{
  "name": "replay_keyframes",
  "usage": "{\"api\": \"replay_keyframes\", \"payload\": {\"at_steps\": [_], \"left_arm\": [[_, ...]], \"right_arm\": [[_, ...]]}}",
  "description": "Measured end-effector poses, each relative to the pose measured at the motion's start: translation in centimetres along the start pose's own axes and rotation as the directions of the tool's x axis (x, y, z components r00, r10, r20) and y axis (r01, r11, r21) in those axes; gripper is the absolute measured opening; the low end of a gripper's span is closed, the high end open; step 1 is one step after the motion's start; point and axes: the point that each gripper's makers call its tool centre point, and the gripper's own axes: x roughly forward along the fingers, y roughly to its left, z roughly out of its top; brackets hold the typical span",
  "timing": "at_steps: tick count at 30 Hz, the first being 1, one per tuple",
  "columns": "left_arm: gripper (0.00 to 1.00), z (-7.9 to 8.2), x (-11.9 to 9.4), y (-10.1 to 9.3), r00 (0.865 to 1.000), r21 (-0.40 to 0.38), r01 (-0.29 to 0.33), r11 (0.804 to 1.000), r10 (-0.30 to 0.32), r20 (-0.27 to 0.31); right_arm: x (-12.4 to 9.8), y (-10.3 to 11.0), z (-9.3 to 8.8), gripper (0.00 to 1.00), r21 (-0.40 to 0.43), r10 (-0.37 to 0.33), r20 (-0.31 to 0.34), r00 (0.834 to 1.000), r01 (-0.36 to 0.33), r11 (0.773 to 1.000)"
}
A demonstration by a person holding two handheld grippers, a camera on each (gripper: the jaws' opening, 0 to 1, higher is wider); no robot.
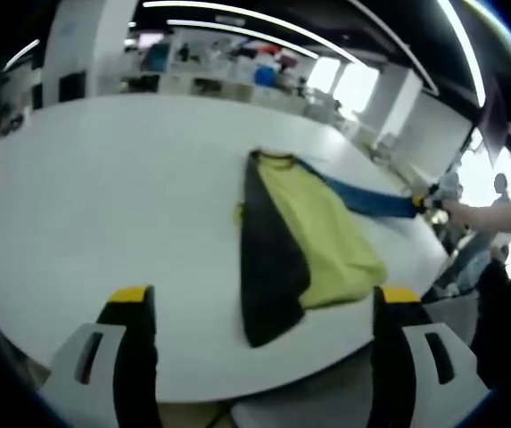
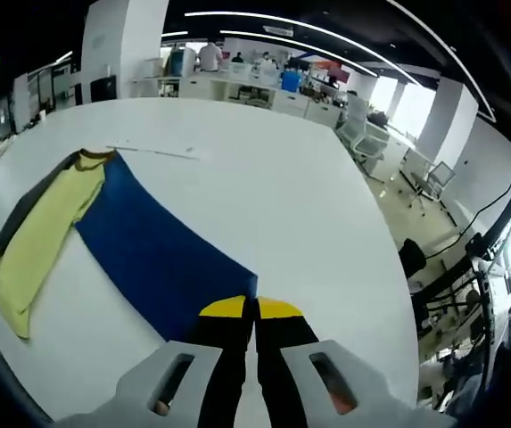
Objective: Fold the garment on the visible template until the final outline fits inside the template.
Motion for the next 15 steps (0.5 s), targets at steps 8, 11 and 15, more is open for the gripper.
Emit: {"api": "replay_keyframes", "payload": {"at_steps": [8,11,15], "left_arm": [[0.96,0.0,0.5,0.1,1.0,0.003,-0.015,1.0,0.015,-0.007],[0.96,0.0,0.8,0.4,1.0,-0.001,-0.021,1.0,0.021,-0.01],[0.96,0.2,1.2,0.8,1.0,0.002,-0.025,1.0,0.025,-0.012]], "right_arm": [[1.2,-1.5,-0.8,0.03,0.009,-0.006,-0.028,1.0,0.006,1.0],[1.7,-1.9,-1.2,0.03,0.014,-0.007,-0.038,0.999,0.008,1.0],[2.3,-2.2,-1.5,0.03,0.018,-0.004,-0.047,0.999,0.005,1.0]]}}
